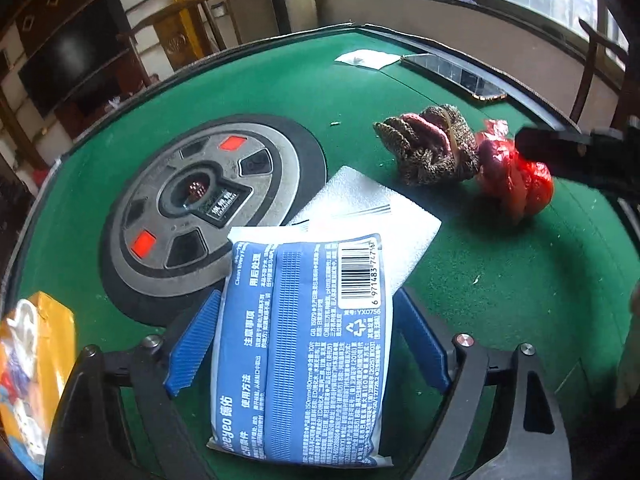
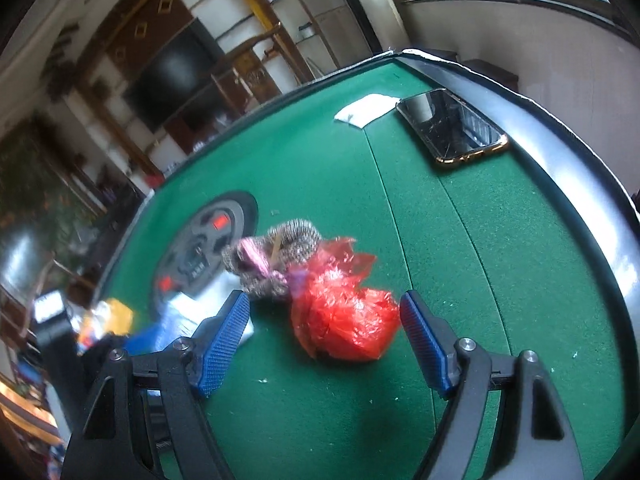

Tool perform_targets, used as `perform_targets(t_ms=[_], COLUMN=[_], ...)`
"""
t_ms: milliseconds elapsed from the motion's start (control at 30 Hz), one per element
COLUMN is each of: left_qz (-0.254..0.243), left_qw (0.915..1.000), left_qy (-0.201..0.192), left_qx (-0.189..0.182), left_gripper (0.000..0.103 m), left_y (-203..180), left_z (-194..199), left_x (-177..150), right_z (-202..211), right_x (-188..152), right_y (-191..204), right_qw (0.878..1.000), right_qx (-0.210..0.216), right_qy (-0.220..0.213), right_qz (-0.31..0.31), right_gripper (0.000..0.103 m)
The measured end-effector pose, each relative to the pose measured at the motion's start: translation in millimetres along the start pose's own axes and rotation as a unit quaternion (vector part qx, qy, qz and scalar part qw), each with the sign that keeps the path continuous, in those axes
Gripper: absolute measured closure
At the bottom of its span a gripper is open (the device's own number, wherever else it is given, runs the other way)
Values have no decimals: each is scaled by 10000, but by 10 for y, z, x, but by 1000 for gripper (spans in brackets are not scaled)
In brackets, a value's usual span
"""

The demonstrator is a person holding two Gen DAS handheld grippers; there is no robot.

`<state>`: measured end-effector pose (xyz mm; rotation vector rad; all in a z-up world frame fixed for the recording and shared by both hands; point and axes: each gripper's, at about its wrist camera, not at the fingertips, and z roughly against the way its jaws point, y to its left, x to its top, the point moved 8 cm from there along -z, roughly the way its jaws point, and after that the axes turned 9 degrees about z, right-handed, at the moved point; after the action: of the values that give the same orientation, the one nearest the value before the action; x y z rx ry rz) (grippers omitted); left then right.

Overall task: Organize soft objects
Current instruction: 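Carry the blue pack into the box with the left tool while the right tool carries the red bag in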

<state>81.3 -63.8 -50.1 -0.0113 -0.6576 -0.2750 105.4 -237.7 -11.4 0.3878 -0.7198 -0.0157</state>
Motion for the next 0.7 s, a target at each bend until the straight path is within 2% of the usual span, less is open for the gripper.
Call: perform_targets(t_ms=[100, 200, 300, 400, 467, 533, 700], left_qz=[306, 559, 725, 1018, 1150, 1321, 1807], left_qw=[9986, 9955, 9936, 9886, 9863, 9830, 9728], left_qy=[182, 311, 272, 212, 173, 105, -57], left_qx=[-388, -704, -816, -1088, -1167, -1271, -1447], left_gripper=[36, 36, 36, 36, 36, 36, 36], left_y=[52, 103, 136, 205, 254, 357, 714], left_z=[-36, 23, 165, 348, 451, 597, 962], left_x=[-25, -62, -99, -149, -169, -224, -398], right_z=[-106, -171, -182, -177, -163, -144, -33], right_x=[-53, -89, -102, -119, -114, -105, -46], right_y=[1, -1, 34, 44, 8, -37, -89], right_qw=[9995, 9986, 9978, 9973, 9977, 9988, 9995], right_qx=[-186, -358, -453, -474, -466, -339, -294], right_qy=[230, 318, 292, 290, 275, 241, -29], right_qz=[125, 241, 398, 479, 415, 254, 85], right_gripper=[30, 30, 30, 32, 52, 62, 62])
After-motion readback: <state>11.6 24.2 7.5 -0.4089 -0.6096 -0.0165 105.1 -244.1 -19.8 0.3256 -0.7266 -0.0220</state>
